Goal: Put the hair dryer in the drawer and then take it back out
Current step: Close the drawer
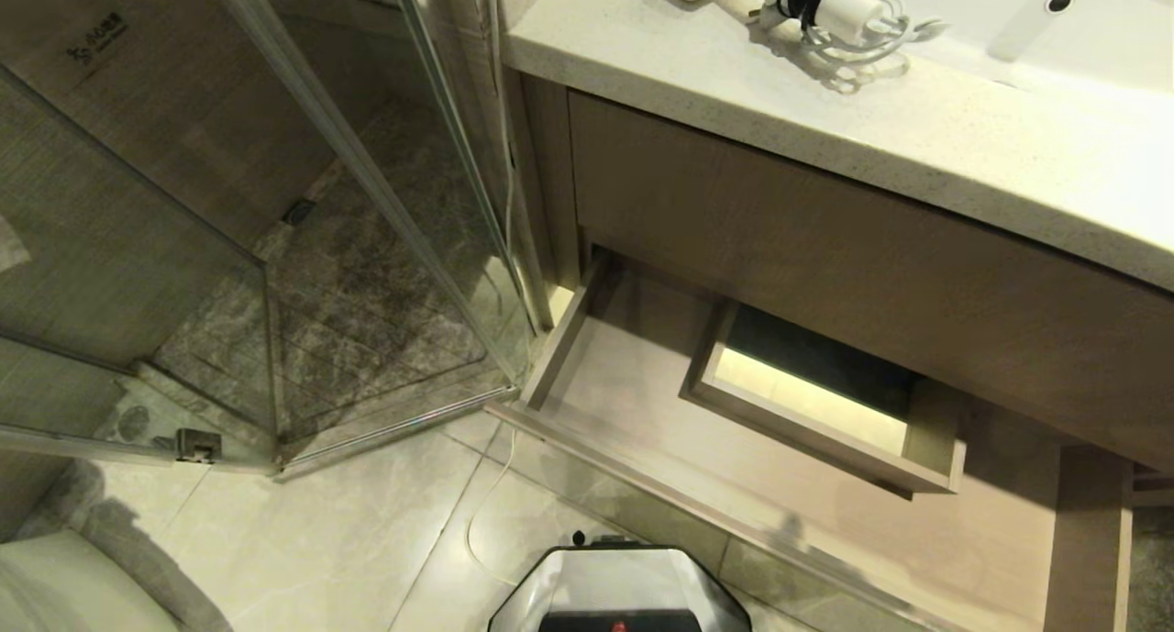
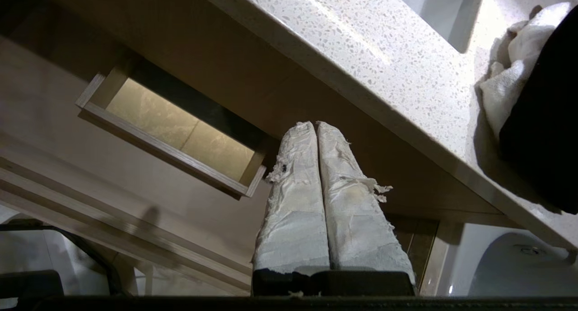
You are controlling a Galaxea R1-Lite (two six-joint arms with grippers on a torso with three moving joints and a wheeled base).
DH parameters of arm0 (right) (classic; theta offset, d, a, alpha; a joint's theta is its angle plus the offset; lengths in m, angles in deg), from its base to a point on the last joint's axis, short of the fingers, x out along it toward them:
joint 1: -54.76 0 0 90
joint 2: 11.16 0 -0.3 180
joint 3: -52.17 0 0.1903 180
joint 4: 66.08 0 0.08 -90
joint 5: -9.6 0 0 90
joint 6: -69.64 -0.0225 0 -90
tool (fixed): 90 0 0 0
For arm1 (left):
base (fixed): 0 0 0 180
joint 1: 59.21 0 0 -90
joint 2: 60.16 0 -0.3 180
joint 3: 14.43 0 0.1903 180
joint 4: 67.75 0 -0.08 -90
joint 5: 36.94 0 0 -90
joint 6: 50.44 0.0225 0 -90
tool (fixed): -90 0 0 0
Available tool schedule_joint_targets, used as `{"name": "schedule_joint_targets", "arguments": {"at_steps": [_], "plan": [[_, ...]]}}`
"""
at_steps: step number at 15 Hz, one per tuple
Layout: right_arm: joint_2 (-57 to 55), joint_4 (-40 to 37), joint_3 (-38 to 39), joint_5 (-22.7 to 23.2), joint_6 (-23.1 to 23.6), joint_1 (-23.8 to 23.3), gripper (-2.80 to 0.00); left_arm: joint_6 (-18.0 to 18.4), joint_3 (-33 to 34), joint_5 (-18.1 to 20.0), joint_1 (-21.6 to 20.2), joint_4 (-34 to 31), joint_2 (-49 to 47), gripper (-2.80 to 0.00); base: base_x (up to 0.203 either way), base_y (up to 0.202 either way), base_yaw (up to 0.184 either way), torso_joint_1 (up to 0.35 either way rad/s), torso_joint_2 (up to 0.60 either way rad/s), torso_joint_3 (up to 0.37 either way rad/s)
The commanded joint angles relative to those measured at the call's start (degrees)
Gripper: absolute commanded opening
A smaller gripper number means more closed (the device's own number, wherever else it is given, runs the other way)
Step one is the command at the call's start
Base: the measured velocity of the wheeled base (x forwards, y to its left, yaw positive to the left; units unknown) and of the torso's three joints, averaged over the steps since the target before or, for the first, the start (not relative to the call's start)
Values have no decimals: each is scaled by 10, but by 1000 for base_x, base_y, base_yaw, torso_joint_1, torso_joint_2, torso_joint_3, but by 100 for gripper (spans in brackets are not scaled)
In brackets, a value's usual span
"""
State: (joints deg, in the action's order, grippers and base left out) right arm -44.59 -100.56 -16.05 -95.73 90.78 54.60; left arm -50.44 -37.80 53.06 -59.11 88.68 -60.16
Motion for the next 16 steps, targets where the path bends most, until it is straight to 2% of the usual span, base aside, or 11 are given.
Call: {"name": "schedule_joint_targets", "arguments": {"at_steps": [1,16], "plan": [[-1,7,5,-1,1,1,-280,0,0,0,0,0,0,-280,0,0,0,-193,363,159],[3,25,24,-5,2,0,-280,0,1,0,0,0,0,-280,0,0,0,-293,505,214]]}}
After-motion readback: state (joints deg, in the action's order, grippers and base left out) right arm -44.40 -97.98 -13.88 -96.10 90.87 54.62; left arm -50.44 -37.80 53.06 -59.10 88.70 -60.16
